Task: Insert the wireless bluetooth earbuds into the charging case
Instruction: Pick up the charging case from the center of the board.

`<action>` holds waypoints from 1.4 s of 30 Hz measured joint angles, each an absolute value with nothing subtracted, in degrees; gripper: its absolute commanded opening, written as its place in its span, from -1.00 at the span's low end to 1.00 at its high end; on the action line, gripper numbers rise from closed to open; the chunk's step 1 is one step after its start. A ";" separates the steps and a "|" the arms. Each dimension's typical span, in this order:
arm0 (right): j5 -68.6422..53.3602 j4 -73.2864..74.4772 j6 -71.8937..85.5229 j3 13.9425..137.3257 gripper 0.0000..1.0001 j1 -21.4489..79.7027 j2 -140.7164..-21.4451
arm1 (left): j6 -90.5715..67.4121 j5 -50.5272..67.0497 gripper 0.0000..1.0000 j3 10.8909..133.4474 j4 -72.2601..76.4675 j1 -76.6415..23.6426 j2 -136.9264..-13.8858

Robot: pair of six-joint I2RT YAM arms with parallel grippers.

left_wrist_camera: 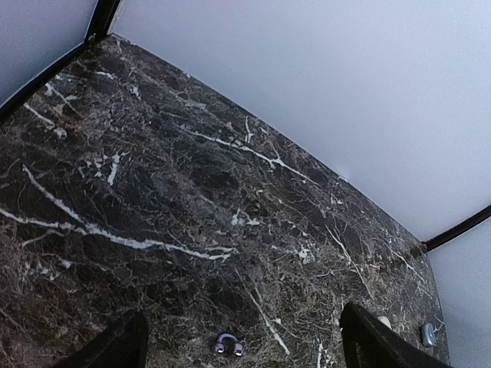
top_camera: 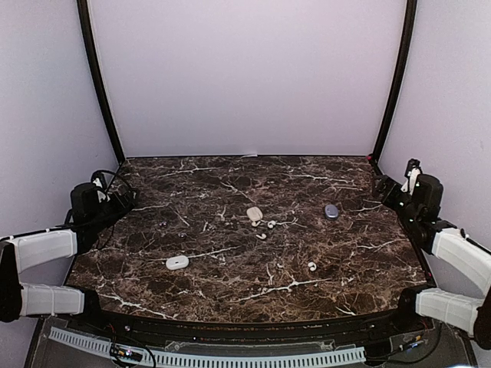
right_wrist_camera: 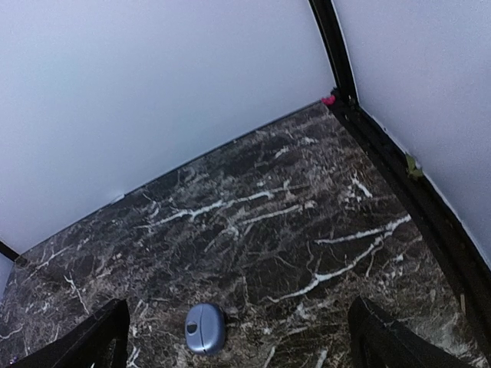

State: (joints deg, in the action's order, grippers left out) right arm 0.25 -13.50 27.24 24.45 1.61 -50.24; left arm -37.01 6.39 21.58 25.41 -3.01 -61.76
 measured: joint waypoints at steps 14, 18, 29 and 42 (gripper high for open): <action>-5.52 -3.38 27.70 32.80 0.99 1.48 -67.29 | -35.81 22.76 0.90 15.33 32.45 -2.28 -63.29; -6.02 -1.52 26.09 34.33 0.98 3.88 -72.60 | -33.58 24.71 0.87 16.60 32.77 -5.17 -66.02; -0.71 3.18 22.17 42.28 0.89 15.46 -83.72 | -29.47 26.76 0.87 17.87 36.49 -9.98 -68.71; 1.48 4.60 19.53 54.11 0.78 31.77 -95.02 | -29.71 19.90 0.98 17.85 36.99 -10.00 -66.48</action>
State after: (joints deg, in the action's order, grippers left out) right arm 1.48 4.60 19.53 54.11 31.77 -95.02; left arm -29.71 19.90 17.85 36.99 -10.00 -66.48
